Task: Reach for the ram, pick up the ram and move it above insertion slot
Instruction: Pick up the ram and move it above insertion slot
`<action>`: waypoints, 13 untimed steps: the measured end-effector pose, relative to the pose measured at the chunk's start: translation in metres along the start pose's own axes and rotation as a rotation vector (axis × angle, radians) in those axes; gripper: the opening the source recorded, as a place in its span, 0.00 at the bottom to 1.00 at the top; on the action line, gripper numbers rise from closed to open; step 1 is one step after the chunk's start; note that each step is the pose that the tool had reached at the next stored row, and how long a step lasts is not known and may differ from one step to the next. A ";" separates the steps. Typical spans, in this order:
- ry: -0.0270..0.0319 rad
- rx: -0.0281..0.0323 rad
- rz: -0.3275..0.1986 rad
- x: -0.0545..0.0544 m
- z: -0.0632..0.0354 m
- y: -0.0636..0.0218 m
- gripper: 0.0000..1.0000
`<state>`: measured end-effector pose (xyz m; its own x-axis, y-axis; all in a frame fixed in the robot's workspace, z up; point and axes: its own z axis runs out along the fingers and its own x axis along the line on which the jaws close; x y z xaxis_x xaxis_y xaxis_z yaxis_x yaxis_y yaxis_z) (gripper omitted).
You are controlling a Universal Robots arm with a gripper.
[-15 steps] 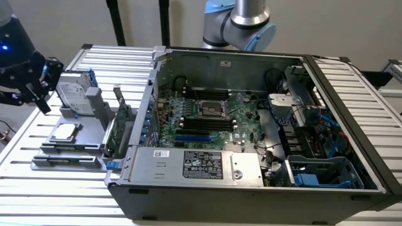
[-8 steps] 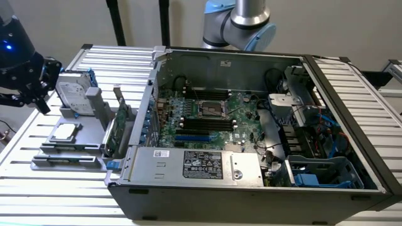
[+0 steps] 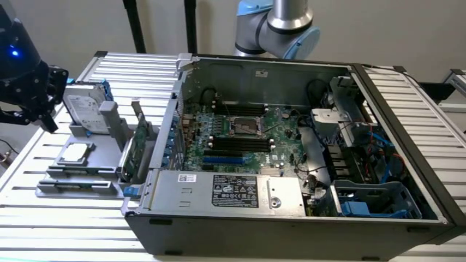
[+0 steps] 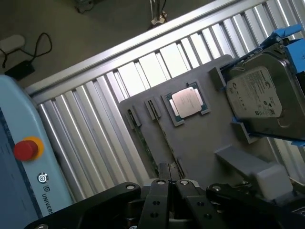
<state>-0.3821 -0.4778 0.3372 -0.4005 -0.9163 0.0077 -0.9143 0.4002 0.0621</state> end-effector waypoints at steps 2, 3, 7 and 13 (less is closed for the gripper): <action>0.0022 0.0002 -0.036 0.000 0.0000 0.0000 0.11; 0.0032 0.0004 -0.053 0.000 0.0000 0.0000 0.11; 0.0067 0.0009 -0.109 0.000 0.0001 0.0000 0.11; 0.0109 0.0015 -0.176 0.000 0.0000 -0.0001 0.11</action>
<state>-0.3822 -0.4783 0.3372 -0.2340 -0.9722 0.0077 -0.9702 0.2341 0.0620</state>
